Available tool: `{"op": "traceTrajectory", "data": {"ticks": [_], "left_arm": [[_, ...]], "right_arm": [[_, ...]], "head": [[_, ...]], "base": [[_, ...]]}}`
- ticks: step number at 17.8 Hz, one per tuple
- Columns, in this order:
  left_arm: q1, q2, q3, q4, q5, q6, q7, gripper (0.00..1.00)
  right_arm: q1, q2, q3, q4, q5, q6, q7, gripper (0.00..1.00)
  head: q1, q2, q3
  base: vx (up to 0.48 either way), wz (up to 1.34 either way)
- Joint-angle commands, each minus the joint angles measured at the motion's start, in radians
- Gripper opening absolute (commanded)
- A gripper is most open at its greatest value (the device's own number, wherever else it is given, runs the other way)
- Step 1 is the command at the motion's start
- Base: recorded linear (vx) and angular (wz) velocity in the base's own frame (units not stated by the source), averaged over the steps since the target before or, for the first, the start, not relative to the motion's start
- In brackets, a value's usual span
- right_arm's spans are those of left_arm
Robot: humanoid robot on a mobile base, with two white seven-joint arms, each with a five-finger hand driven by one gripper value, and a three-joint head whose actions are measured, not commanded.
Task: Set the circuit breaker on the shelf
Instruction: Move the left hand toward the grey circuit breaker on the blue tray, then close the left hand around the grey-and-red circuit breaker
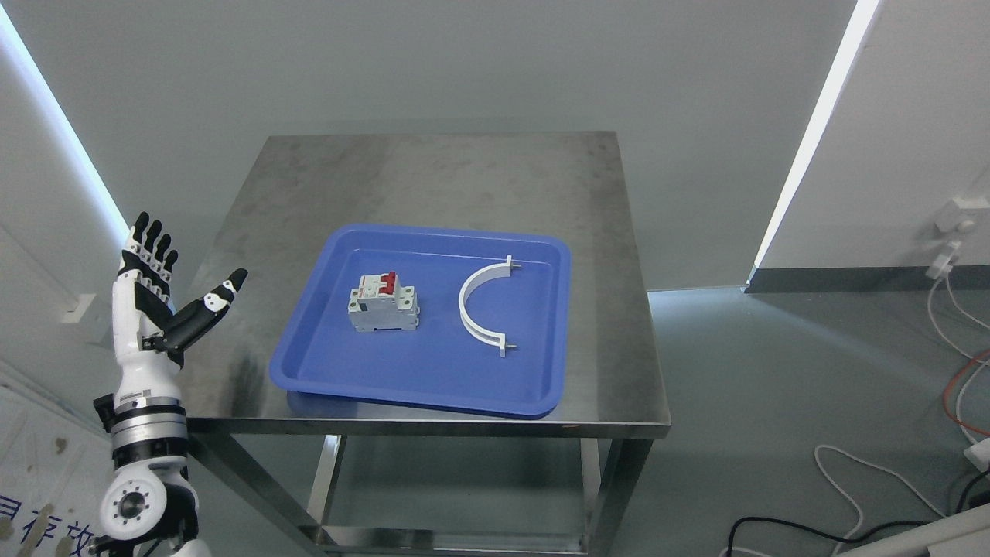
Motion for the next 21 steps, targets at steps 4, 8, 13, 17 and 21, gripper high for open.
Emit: {"op": "traceTrajectory", "data": {"ticks": [4, 8, 13, 17, 21], "left_arm": [[-0.009, 0.017, -0.019, 0.007, 0.011, -0.001, -0.019, 1.00], [-0.023, 0.181, -0.047, 0.027, 0.009, -0.001, -0.287, 1.00], [-0.015, 0.331, -0.166, 0.024, -0.069, -0.004, -0.460, 1.00], [-0.015, 0.318, -0.209, 0.033, -0.187, -0.002, -0.511, 0.99], [-0.026, 0.282, -0.298, 0.034, -0.207, 0.001, -0.517, 0.97]], "right_arm": [[0.000, -0.017, 0.020, 0.000, 0.000, 0.012, -0.001, 1.00], [0.000, -0.017, 0.020, 0.000, 0.000, 0.012, -0.001, 1.00], [0.000, -0.017, 0.020, 0.000, 0.000, 0.012, 0.000, 1.00], [0.000, -0.017, 0.020, 0.000, 0.000, 0.012, 0.000, 1.00], [0.000, -0.017, 0.020, 0.000, 0.000, 0.012, 0.000, 1.00]], "head": [[0.0000, 0.000, 0.000], [0.0000, 0.000, 0.000], [0.0000, 0.000, 0.000], [0.0000, 0.000, 0.000], [0.0000, 0.000, 0.000]], "base": [[0.000, -0.01], [0.000, 0.00], [0.000, 0.00], [0.000, 0.00], [0.000, 0.00]]}}
